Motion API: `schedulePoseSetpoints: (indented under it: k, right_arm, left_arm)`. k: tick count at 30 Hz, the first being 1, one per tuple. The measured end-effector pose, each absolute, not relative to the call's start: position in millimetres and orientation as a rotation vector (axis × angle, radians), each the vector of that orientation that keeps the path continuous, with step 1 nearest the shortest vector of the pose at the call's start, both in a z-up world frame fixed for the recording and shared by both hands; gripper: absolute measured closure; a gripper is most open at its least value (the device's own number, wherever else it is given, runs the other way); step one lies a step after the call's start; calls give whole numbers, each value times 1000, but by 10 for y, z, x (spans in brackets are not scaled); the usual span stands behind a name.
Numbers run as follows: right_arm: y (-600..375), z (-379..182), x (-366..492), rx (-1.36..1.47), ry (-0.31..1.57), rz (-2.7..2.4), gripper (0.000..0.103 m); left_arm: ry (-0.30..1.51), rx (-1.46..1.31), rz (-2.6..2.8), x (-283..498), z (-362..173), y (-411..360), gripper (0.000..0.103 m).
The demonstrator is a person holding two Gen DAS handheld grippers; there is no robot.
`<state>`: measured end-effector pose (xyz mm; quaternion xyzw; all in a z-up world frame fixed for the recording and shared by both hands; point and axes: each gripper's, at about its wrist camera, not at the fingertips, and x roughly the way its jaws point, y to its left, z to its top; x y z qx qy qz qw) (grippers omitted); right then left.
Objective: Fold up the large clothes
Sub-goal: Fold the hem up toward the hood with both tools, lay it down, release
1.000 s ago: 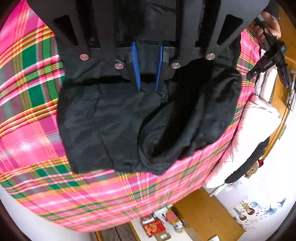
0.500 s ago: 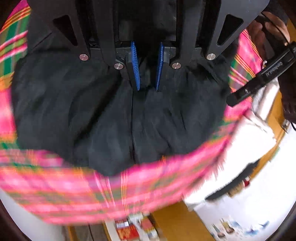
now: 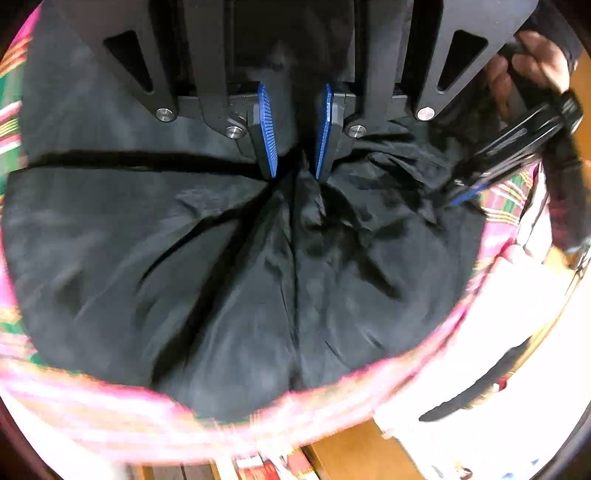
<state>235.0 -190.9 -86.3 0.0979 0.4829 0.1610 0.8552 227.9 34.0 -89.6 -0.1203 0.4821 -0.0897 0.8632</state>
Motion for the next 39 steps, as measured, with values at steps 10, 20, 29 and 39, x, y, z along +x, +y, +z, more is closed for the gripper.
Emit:
schedulePoseSetpoints:
  k: [10,20,29,39]
  right_arm:
    - [-2142,-421,2896,100,852,234,81]
    - [-2254,-1038,3043,124,933,178,82]
    - [-2077,-299,2715,133,819,260,81]
    - [-1753,-1002,2746,52,964,301,81]
  left_arm:
    - [846,-264,-98,2531,-356,676,66]
    - [988,-260,13,2781,-1049,808,56]
    - [803,-274,23,2501,-388,811,58]
    - [957,-170,-164,2595,-920,310,56]
